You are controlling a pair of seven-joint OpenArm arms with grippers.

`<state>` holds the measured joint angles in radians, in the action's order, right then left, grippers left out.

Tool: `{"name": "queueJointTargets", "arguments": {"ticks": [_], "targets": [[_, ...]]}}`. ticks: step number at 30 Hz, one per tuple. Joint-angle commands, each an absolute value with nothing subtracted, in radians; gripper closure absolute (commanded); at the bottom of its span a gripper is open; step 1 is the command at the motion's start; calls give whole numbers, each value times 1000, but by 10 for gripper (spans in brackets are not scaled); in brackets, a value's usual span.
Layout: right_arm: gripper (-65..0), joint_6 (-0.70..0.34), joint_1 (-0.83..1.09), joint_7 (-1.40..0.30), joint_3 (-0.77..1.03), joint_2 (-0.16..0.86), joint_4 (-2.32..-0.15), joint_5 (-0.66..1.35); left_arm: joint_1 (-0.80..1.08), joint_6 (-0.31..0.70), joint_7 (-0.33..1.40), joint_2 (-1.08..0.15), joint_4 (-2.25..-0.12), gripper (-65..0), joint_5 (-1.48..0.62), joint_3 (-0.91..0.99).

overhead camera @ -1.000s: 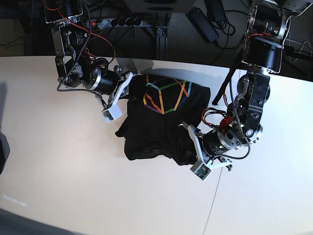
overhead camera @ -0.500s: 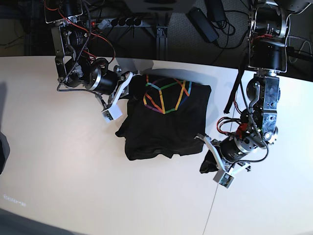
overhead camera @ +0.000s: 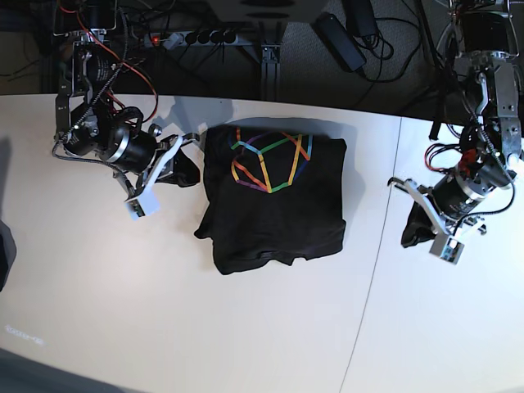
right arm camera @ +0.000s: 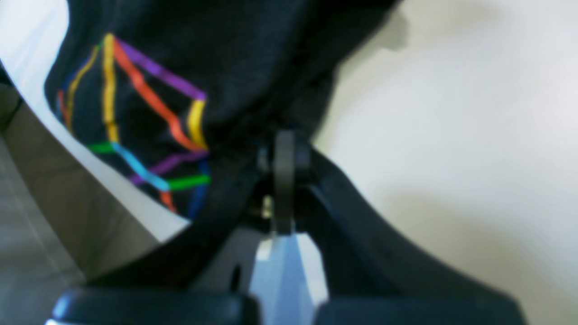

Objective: Fold the T-shirt properly

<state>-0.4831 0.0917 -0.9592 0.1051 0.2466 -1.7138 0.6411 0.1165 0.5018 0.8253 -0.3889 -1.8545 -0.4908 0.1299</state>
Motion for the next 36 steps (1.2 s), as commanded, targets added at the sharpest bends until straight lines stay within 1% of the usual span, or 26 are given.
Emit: {"name": "queueJointTargets", "arguments": {"ticks": [1,3,7,12,16,20,25,31,36], "targets": [[0,-538,81,-957,125,254,-1736,680,124,501,818,-405,-1890,0,-514,156],[0,-538,85,-984,153,254,-1737,711,166,501,844,-405,-1915,0,-534,201],[0,-539,130,-976,197,254,-1738,761,251,509,862,-405,-1952,0,-590,282],[0,-538,194,-977,209,254,-1739,771,333,511,886,-405,-1958,0,-622,336],[0,-538,253,-977,209,254,-1740,772,410,551,911,-405,-1962,0,-625,349],[0,-539,304,-981,209,254,-1763,801,502,550,915,-405,-2004,0,-627,369],[0,-539,373,-994,209,254,-1847,812,624,551,926,-405,-2074,0,-626,394],[0,-539,471,-1000,209,254,-1889,811,764,554,925,-405,-2074,0,-618,394],[0,-539,588,-999,209,254,-1887,807,832,554,925,-405,-2024,0,-585,394]]}}
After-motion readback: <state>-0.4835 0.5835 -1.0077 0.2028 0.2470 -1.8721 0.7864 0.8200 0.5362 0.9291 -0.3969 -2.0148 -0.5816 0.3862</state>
